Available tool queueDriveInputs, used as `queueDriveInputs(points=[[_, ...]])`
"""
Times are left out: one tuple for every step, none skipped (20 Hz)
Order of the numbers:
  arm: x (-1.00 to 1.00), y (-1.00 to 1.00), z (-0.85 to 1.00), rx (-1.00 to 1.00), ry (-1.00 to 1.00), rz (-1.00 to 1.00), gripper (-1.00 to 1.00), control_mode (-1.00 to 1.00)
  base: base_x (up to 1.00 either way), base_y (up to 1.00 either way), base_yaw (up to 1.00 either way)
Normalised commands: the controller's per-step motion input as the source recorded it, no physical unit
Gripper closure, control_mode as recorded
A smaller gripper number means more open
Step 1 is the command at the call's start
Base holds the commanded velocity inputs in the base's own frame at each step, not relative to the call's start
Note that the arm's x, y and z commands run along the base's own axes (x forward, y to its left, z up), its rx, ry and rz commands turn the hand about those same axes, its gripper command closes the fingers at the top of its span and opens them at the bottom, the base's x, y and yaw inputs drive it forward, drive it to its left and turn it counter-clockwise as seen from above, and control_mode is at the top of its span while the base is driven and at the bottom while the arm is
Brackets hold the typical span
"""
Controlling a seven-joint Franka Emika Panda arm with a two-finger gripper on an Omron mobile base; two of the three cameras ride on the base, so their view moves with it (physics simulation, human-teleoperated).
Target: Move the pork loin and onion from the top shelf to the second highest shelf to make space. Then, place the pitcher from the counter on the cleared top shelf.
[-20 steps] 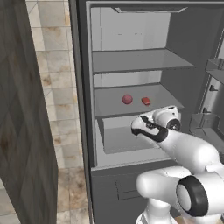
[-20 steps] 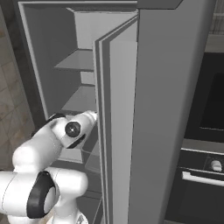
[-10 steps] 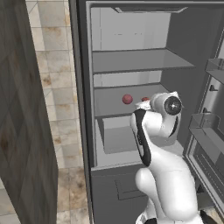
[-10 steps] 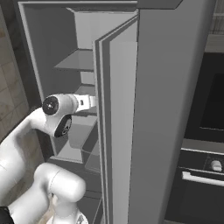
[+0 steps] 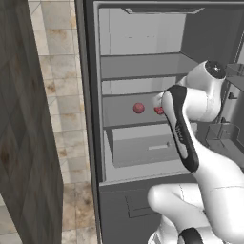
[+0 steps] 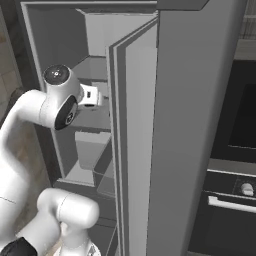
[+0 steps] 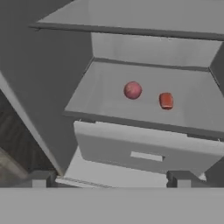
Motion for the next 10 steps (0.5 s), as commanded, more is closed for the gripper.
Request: queueDriveInputs(points=[[-1.00,0.19,-0.54,0.33,0.00,0.13,-1.00,-1.00,0.00,0.00,0.00],[-1.00,0.22,-0.65,0.31,0.00,0.13,-1.00,-1.00,0.00,0.00,0.00],[-0.96,0.24,-0.69,0.28,0.00,0.13,-1.00,-1.00,0.00,0.00,0.00],[-0.89,0.26,-0.69,0.22,0.00,0.11,-1.00,-1.00,0.00,0.00,0.00],[-0.79,0.24,-0.63,0.19,0.00,0.09,-1.00,-1.00,0.00,0.00,0.00],[-0.73,0.22,-0.52,0.12,0.00,0.03,-1.00,-1.00,0.00,0.00,0.00],[-0.55,0.35,-0.38,0.02,0.00,0.00,-1.00,-1.00,0.00,0.00,0.00],[-0.43,0.46,-0.10,0.00,0.00,0.00,-1.00,-1.00,0.00,0.00,0.00],[-0.36,0.43,0.00,0.00,0.00,-0.05,-1.00,-1.00,0.00,0.00,0.00],[-0.21,0.29,0.00,-0.01,0.03,-0.11,-1.00,-1.00,0.00,0.00,0.00]])
